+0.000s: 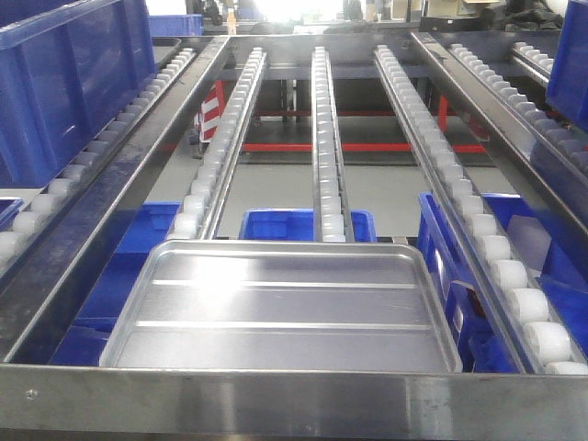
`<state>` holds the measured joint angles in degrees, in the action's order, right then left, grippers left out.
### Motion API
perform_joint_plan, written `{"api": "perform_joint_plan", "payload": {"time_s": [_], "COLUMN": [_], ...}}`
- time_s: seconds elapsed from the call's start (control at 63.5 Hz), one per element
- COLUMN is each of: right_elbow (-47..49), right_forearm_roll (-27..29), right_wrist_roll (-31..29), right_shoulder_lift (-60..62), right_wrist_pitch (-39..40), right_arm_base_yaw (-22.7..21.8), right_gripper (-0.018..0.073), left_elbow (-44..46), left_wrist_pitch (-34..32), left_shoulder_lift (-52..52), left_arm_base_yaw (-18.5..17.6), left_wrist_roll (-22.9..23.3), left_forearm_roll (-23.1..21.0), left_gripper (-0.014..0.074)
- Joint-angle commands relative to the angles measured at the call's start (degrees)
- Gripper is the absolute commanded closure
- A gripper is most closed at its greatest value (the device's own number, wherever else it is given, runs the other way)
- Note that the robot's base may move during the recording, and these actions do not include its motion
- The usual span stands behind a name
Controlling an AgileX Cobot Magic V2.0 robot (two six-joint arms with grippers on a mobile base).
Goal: Grab silver tray and stack on right shelf
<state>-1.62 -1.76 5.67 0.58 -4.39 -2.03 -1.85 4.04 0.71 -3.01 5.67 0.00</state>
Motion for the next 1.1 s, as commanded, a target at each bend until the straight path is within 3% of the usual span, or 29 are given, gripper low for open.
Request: {"api": "perform_joint_plan", "payload": {"time_s": [0.0, 0.315, 0.425, 0.504, 0.693, 0.897, 1.086], "right_elbow": [1.0, 1.0, 1.4, 3.6, 17.2, 29.2, 34.6], "right_forearm_roll": [0.0, 0.0, 0.0, 0.0, 0.0, 0.0, 0.0], "right_wrist_roll": [-0.5, -0.5, -0.5, -0.5, -0.5, -0.5, -0.5], "right_shoulder_lift": [1.2, 1.2, 1.2, 1.2, -2.8, -15.6, -24.0], "right_wrist_pitch": [5.1, 6.1, 11.3, 13.5, 8.1, 4.4, 1.4], "right_arm_base_yaw": [-0.1, -0.1, -0.1, -0.1, -0.1, 0.1, 4.3], "right_gripper": [0.0503, 0.0503, 0.0503, 0.0503, 0.0503, 0.0502, 0.0497], "left_elbow": [-0.9, -0.9, -0.6, 2.5, 20.4, 40.1, 50.9], "left_wrist_pitch": [-5.1, -8.0, -14.0, -14.7, -0.4, 14.1, 26.4], "left_shoulder_lift": [0.9, 0.9, 0.9, 0.6, -4.6, -18.2, -30.7], "left_arm_base_yaw": [-0.2, -0.2, -0.2, -0.2, -0.2, -0.3, -3.3], "left_wrist_roll": [0.1, 0.1, 0.1, 0.1, 0.1, 0.1, -0.2], "left_forearm_roll": [0.0, 0.0, -0.6, -0.6, -0.5, -0.9, -2.0], "left_gripper": [0.0688, 0.0688, 0.0688, 0.0688, 0.0687, 0.0686, 0.0686]}}
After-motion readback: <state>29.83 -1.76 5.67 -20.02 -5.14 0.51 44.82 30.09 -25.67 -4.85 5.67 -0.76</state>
